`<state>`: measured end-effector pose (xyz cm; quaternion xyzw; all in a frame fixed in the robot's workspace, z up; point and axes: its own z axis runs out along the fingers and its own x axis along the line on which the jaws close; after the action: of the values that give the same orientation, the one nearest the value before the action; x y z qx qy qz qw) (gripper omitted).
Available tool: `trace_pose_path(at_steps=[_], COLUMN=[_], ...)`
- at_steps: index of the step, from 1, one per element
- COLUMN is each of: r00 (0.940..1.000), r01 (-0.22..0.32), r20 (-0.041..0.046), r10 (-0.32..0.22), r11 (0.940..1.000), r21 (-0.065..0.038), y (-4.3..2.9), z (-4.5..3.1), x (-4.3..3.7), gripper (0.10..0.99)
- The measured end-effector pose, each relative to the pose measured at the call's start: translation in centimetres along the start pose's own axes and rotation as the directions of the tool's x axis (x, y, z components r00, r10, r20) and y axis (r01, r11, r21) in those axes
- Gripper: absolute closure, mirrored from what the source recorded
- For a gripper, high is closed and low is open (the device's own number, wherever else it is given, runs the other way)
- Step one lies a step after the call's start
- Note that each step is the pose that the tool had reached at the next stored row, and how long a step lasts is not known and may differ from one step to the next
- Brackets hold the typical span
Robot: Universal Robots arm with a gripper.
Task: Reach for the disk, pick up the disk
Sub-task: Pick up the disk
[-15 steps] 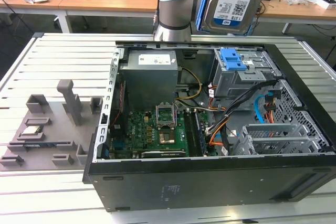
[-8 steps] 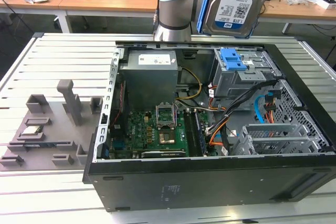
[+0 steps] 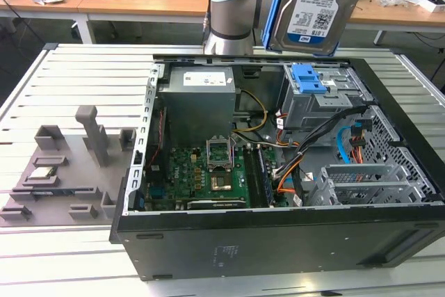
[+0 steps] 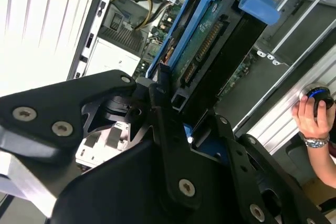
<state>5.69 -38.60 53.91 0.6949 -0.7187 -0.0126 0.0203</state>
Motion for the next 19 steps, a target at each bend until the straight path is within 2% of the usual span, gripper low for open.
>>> trace_pose_path(at_steps=[11, 19], r00=[1.0, 1.0], r01=[0.0, 0.0], r20=[0.0, -0.0005], r10=[0.0, 0.0], r11=[1.0, 1.0], r21=[0.0, 0.0], y=[-0.07, -0.11], z=[0.02, 0.02], x=[2.08, 2.81], gripper=[0.722, 0.722])
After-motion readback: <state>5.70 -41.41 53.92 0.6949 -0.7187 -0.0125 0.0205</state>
